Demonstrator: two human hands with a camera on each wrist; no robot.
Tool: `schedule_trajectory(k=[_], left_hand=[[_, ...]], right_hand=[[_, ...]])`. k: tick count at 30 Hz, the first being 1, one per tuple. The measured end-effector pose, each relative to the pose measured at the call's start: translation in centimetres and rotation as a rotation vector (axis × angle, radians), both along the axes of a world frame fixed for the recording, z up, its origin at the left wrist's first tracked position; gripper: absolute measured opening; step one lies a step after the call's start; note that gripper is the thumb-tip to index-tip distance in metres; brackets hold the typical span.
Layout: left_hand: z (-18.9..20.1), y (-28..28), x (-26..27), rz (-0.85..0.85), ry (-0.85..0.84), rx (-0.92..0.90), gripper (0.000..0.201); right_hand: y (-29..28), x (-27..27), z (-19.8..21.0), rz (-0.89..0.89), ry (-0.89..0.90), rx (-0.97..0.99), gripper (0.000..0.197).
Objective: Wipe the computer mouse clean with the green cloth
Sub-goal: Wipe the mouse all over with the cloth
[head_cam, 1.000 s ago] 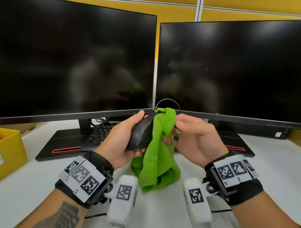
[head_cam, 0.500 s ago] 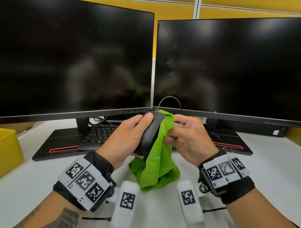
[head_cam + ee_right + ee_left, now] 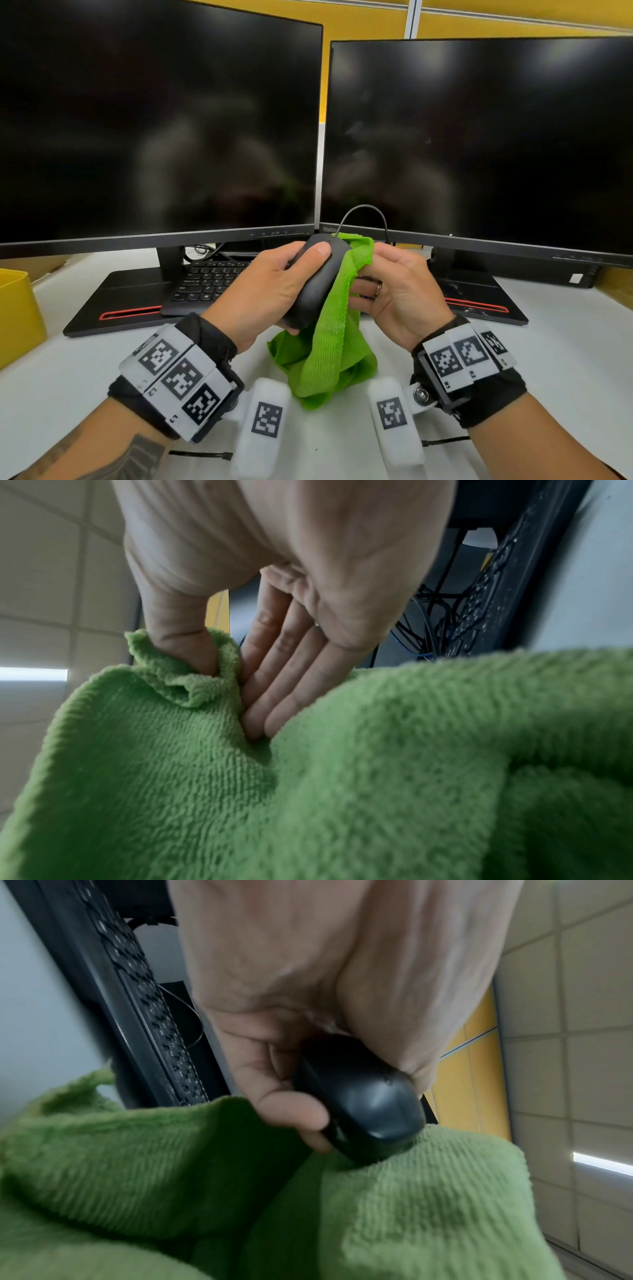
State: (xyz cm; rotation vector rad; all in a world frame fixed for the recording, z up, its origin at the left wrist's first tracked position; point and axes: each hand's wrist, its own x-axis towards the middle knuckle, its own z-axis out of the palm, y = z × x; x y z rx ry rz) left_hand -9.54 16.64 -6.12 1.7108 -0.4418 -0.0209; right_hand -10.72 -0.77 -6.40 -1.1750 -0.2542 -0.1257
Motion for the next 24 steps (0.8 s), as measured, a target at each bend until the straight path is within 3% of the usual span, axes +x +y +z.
schedule_trajectory(k=[5, 13, 15, 18, 23, 24], left_hand=[[0.14, -0.01, -0.06, 0.008, -0.010, -0.011, 0.032], [0.24, -0.08, -0.37, -0.037, 0.033, -0.105, 0.047], [0.18, 0.00, -0.40, -0.032, 0.033, -0.086, 0.049], [0.20, -0.01, -0.52, -0.020, 0.010, -0.056, 0.046], [0.00, -0.05, -0.44, -0.028, -0.012, 0.009, 0.039], [-0.03, 0.00, -0.42, -0.035, -0.015, 0.015, 0.042]], right_hand=[[0.21, -0.27, 0.28, 0.022, 0.041, 0.043, 0.010], [-0.55, -0.18, 0.27, 0.122, -0.042, 0.006, 0.031], [-0.62, -0.06, 0.28, 0.112, -0.064, -0.025, 0.010], [-0.70, 0.27, -0.03, 0.092, -0.071, -0.067, 0.018], [-0.53, 0.18, -0.10, 0.012, -0.091, -0.109, 0.003], [-0.61, 0.30, -0.23, -0.008, -0.091, -0.114, 0.010]])
